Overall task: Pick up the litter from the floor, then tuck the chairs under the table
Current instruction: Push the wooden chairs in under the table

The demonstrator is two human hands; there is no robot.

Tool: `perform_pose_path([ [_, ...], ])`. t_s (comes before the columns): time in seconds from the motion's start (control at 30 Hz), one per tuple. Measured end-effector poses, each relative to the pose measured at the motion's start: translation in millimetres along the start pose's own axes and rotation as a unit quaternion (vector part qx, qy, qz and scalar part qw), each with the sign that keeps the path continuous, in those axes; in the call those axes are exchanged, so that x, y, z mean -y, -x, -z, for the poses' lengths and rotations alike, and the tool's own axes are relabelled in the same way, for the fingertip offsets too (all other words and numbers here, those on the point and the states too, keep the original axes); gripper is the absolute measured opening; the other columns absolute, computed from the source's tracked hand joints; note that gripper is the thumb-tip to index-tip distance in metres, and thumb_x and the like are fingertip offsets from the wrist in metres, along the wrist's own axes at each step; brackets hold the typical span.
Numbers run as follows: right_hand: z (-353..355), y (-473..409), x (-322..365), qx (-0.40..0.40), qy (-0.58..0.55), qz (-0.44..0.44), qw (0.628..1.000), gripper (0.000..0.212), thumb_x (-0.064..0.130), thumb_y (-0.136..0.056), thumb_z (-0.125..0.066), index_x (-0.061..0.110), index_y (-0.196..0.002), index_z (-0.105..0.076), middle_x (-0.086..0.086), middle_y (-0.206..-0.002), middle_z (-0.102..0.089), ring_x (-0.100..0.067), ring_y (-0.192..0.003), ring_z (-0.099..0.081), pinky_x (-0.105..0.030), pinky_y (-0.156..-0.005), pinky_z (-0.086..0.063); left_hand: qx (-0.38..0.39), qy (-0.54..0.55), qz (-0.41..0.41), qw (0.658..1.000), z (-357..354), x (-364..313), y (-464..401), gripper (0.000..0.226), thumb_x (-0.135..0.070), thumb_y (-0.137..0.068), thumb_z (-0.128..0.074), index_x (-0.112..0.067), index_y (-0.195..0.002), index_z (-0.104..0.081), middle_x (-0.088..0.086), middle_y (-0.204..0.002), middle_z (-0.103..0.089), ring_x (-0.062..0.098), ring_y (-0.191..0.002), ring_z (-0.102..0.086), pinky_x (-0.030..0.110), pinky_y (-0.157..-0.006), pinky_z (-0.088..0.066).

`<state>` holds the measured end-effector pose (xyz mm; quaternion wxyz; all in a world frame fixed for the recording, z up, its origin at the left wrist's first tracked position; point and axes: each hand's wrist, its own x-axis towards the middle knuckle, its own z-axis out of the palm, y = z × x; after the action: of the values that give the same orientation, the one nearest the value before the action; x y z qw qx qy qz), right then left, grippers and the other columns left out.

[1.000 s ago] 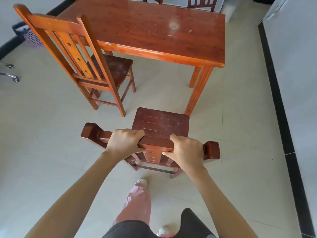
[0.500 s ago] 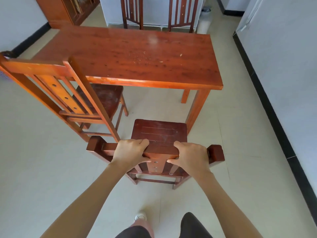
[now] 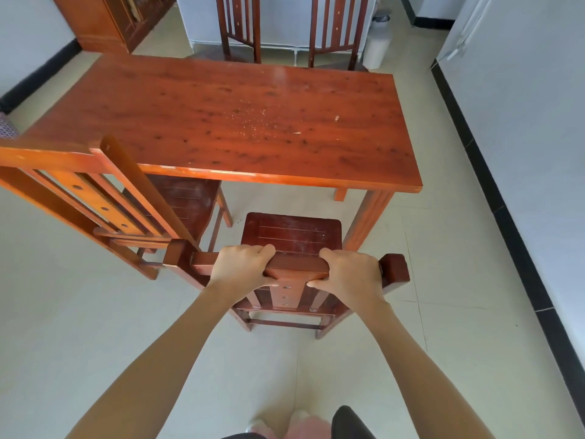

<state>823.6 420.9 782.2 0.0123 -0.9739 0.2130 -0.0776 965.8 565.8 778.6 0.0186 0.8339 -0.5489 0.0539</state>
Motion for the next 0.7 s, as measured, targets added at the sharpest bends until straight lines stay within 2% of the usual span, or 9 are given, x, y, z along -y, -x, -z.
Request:
perform_pose_path([
  [0.1, -1, -21, -12, -0.007, 0.004, 0.011, 1.000, 0.050, 0.062, -0.044, -0.081, 0.023, -0.066, -0.058, 0.009, -0.045, -0.056, -0.014, -0.039, -0.055, -0.009, -0.048, -0.005, 0.017, 0.031, 0.004, 0.999, -6, 5, -19, 0.049, -0.053, -0.064, -0.074, -0.012, -0.088, -0.059, 0.003, -0.067, -0.067, 0.020, -0.055, -0.061, 0.023, -0.053, -0.048],
  [0.2, -7, -42, -20, -0.007, 0.009, 0.012, 1.000, 0.049, 0.062, -0.046, -0.080, 0.023, -0.067, -0.060, 0.008, -0.047, -0.058, -0.014, -0.040, -0.056, -0.013, -0.045, -0.019, 0.028, 0.030, 0.015, 0.999, -4, 12, -41, 0.048, -0.055, -0.075, -0.064, -0.015, -0.099, -0.055, 0.001, -0.081, -0.066, 0.019, -0.070, -0.062, 0.022, -0.060, -0.043],
  [0.27, -8, -58, -23, -0.007, 0.028, 0.014, 0.999, 0.049, 0.064, -0.049, -0.078, 0.023, -0.071, -0.062, 0.008, -0.051, -0.061, -0.013, -0.043, -0.059, -0.016, -0.044, -0.025, 0.009, 0.010, 0.006, 1.000, -3, 20, -56, 0.049, -0.057, -0.069, -0.069, -0.015, -0.092, -0.057, -0.002, -0.074, -0.066, 0.017, -0.064, -0.062, 0.019, -0.054, -0.036],
  [0.37, -13, -80, -27, 0.002, 0.014, 0.044, 0.999, 0.047, 0.061, -0.069, -0.066, 0.020, -0.092, -0.061, 0.003, -0.073, -0.069, -0.018, -0.066, -0.067, -0.020, -0.052, -0.037, 0.026, 0.008, 0.001, 1.000, -6, 35, -77, 0.049, -0.057, -0.064, -0.074, -0.016, -0.086, -0.060, -0.002, -0.069, -0.067, 0.018, -0.059, -0.063, 0.018, -0.051, -0.036],
  [0.43, -15, -94, -29, 0.005, 0.018, 0.041, 0.999, 0.047, 0.062, -0.071, -0.064, 0.021, -0.094, -0.060, 0.004, -0.076, -0.069, -0.017, -0.070, -0.067, -0.021, -0.053, -0.040, 0.033, -0.014, -0.003, 0.999, -9, 45, -90, 0.051, -0.058, -0.051, -0.081, -0.016, -0.072, -0.059, -0.004, -0.053, -0.061, 0.016, -0.045, -0.057, 0.013, -0.044, -0.025],
  [0.5, -15, -106, -30, 0.008, 0.040, 0.026, 0.999, 0.048, 0.066, -0.057, -0.072, 0.024, -0.078, -0.062, 0.009, -0.058, -0.064, -0.012, -0.052, -0.063, -0.017, -0.044, -0.030, 0.018, -0.024, -0.004, 1.000, -10, 52, -104, 0.056, -0.059, -0.037, -0.084, -0.018, -0.060, -0.055, -0.007, -0.040, -0.052, 0.013, -0.032, -0.048, 0.008, -0.043, -0.011],
  [0.6, -18, -127, -37, -0.020, 0.035, 0.016, 0.999, 0.050, 0.065, -0.041, -0.080, 0.024, -0.062, -0.060, 0.009, -0.042, -0.055, -0.010, -0.037, -0.054, -0.007, -0.048, -0.008, 0.021, -0.018, -0.012, 1.000, -15, 61, -125, 0.058, -0.061, -0.035, -0.084, -0.018, -0.059, -0.053, -0.007, -0.039, -0.050, 0.012, -0.031, -0.047, 0.011, -0.036, -0.024],
  [0.63, -20, -133, -40, -0.028, 0.036, 0.013, 0.999, 0.051, 0.064, -0.040, -0.081, 0.023, -0.061, -0.059, 0.009, -0.041, -0.054, -0.011, -0.036, -0.054, -0.007, -0.051, -0.003, 0.025, -0.020, -0.013, 0.999, -15, 62, -130, 0.057, -0.061, -0.040, -0.083, -0.017, -0.063, -0.054, -0.006, -0.043, -0.053, 0.013, -0.035, -0.050, 0.014, -0.037, -0.030],
  [0.7, -22, -143, -43, -0.037, 0.039, 0.008, 0.999, 0.051, 0.063, -0.040, -0.082, 0.023, -0.061, -0.058, 0.009, -0.042, -0.054, -0.011, -0.036, -0.054, -0.007, -0.054, -0.001, 0.036, -0.014, -0.018, 0.999, -14, 67, -139, 0.050, -0.059, -0.064, -0.071, -0.015, -0.082, -0.055, -0.002, -0.066, -0.064, 0.016, -0.059, -0.061, 0.021, -0.050, -0.038],
])
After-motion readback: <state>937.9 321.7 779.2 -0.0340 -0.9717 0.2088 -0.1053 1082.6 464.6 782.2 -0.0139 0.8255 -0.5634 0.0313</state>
